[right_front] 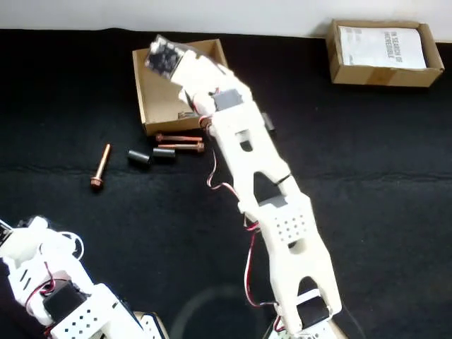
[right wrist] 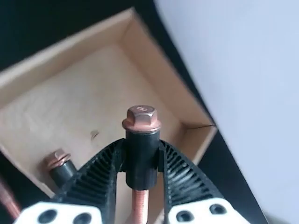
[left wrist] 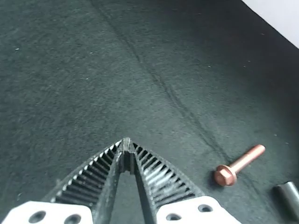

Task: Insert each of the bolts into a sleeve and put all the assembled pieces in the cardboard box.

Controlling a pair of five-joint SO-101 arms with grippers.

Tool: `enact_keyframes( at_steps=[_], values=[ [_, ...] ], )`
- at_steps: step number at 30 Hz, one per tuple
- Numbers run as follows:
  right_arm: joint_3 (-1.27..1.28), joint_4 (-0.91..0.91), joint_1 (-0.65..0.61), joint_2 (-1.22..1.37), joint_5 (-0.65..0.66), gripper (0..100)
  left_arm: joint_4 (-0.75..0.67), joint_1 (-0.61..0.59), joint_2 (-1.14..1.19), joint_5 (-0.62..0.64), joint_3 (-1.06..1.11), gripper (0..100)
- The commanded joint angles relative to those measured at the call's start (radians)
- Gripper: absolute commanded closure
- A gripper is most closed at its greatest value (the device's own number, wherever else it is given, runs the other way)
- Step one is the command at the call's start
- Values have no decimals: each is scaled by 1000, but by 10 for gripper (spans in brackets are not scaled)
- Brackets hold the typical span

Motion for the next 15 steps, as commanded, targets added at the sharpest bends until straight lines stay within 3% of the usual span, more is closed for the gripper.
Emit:
enact_keyframes(
  at_steps=[1,5,9,13,15],
  values=[
    [-68,-71,15,56,97,992,17,-13,-10,0,16,987],
    [-68,-225,18,140,204,992,78,-13,-10,0,16,987],
    [-68,-262,12,156,216,991,84,-13,-10,-2,16,984],
    [-88,-176,-4,140,192,972,86,-13,-12,-5,16,984],
    [-134,-67,-19,113,94,921,87,-13,-12,-5,16,984]
  ],
)
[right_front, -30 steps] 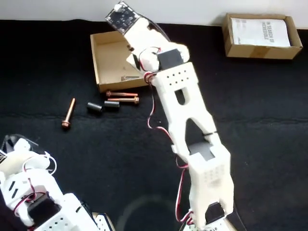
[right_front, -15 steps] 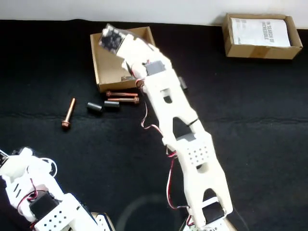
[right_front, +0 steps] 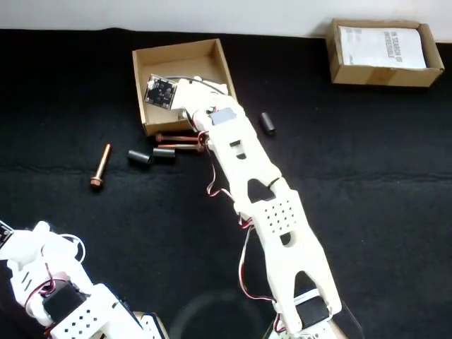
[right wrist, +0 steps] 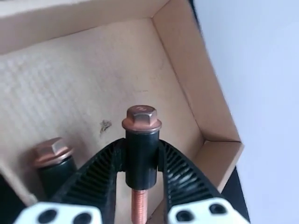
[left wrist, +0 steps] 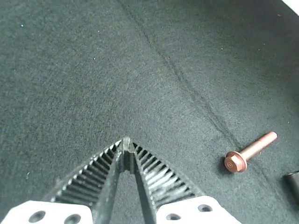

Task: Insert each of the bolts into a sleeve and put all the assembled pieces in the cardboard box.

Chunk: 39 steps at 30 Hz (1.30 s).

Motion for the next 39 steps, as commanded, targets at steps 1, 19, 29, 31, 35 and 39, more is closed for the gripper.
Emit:
enact_keyframes(
  at_steps=[1,19,29,31,35,39],
  values=[
    [-125,156,-24,-76,-150,892,5,-5,-12,-5,16,984],
    [-811,990,-38,-147,-546,833,5,22,-7,-6,16,983],
    [-848,1207,101,-196,-879,833,6,22,-4,-6,16,983],
    [-846,1241,111,-196,-907,833,6,22,-4,-6,16,983],
    [-842,1251,137,-191,-954,833,6,22,-4,-6,16,983],
    [-723,1248,168,-194,-959,833,6,22,-4,-6,16,983]
  ],
)
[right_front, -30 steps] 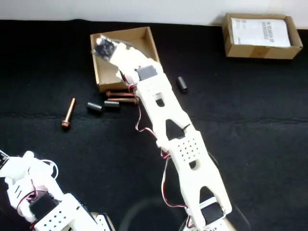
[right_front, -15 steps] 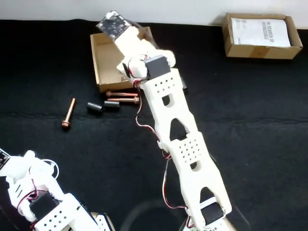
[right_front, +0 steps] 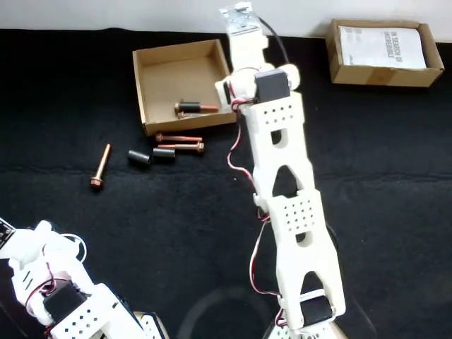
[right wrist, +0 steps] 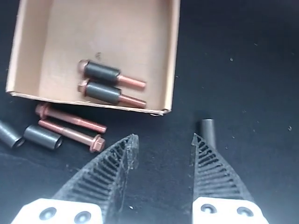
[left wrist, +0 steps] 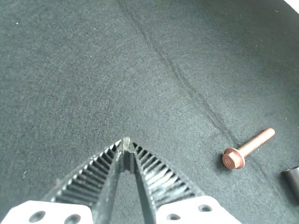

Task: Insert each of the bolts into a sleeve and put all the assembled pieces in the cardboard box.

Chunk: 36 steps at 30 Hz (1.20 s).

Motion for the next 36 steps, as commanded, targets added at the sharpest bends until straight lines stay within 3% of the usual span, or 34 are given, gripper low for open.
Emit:
enact_keyframes(
  at_steps=[1,10,21,27,36],
  values=[
    [54,7,41,-81,-11,833,5,8,-4,-6,16,983],
    [377,-171,125,-71,-6,833,5,8,-4,-6,16,983],
    [688,-429,134,-71,-5,833,5,7,-5,-6,16,983],
    [759,-509,139,-71,3,833,6,2,-8,-6,16,983],
    [765,-581,136,-68,161,833,6,1,-10,-6,16,983]
  ],
)
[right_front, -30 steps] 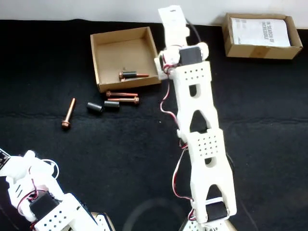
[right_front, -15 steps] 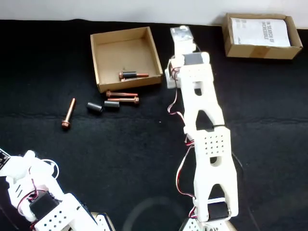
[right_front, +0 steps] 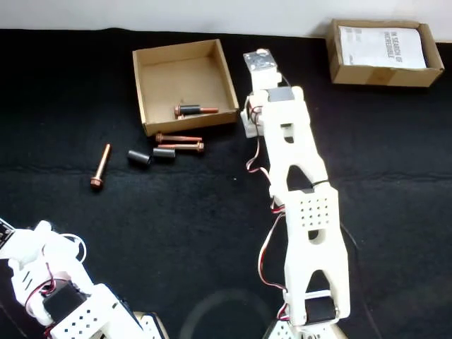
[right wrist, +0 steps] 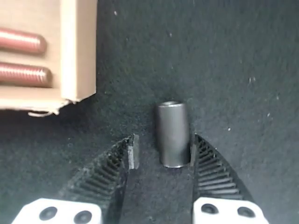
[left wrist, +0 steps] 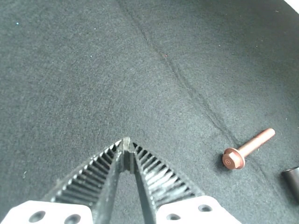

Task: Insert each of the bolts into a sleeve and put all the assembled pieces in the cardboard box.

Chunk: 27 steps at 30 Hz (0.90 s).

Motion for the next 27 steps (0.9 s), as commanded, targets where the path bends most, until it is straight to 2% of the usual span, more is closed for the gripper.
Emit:
enact_keyframes(
  at_steps=[1,14,16,19,23,27],
  values=[
    [-2,-59,13,-59,58,833,5,1,-10,-6,16,983],
    [-15,-64,5,77,77,834,5,-21,-12,-5,16,983],
    [-15,-64,5,77,77,859,5,-21,-12,-5,16,983],
    [-15,-64,5,77,77,989,5,-21,-12,-5,16,983],
    [-19,-39,5,74,77,994,5,-18,-12,-5,16,983],
    [-148,111,-1,41,75,991,5,-13,-10,-5,16,983]
  ],
)
